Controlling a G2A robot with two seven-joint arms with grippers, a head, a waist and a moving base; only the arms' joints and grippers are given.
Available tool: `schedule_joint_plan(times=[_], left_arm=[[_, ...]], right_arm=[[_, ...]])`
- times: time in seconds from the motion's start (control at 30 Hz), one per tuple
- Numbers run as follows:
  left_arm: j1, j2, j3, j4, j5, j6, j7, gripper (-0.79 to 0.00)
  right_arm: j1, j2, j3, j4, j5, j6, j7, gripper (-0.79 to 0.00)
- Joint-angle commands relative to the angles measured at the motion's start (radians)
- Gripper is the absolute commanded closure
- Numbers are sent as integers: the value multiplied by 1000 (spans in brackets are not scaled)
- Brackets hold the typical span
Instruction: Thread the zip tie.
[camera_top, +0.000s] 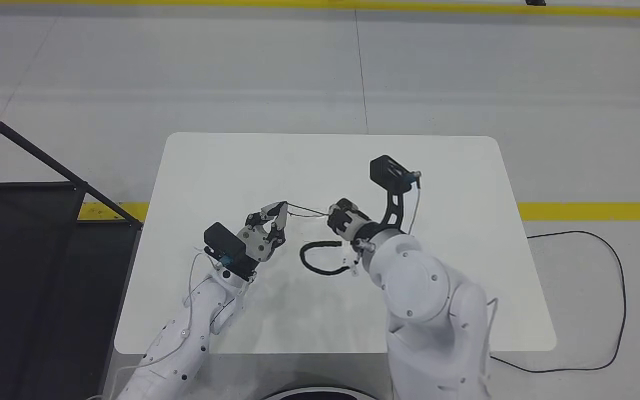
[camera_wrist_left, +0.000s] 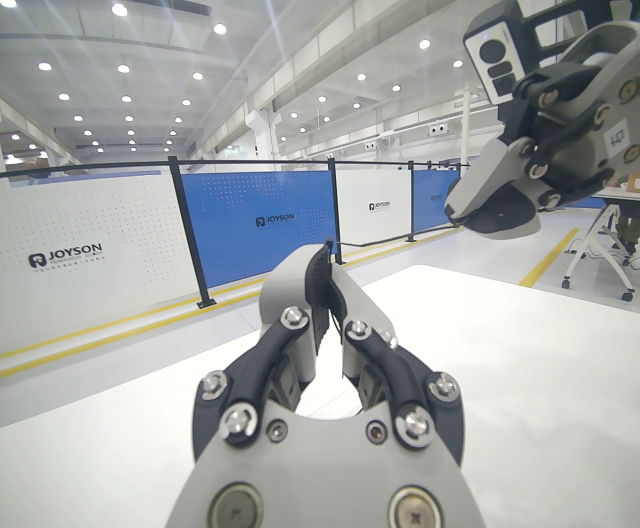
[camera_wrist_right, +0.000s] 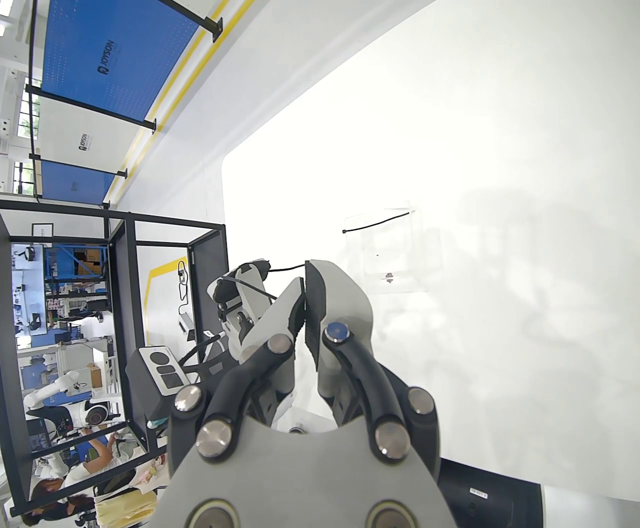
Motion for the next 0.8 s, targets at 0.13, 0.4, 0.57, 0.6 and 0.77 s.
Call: schedule_joint_plan(times=[0.13,0.4,0.57,0.6,0.77], left_arm=[[0,0,0,0,0,0,0,0],[0,0,0,0,0,0,0,0],[0,0,0,0,0,0,0,0],[0,0,0,0,0,0,0,0],[0,0,0,0,0,0,0,0]], right_arm=[[-1,1,3,-7,4,-3,3,0],[8,-2,4,3,3,-4,4,0],[7,-2,7,2,2,-4,4,0],[6,-2,7,1,1,-5,5,0],[4,-2,7,-2,-2,-7,7,0]])
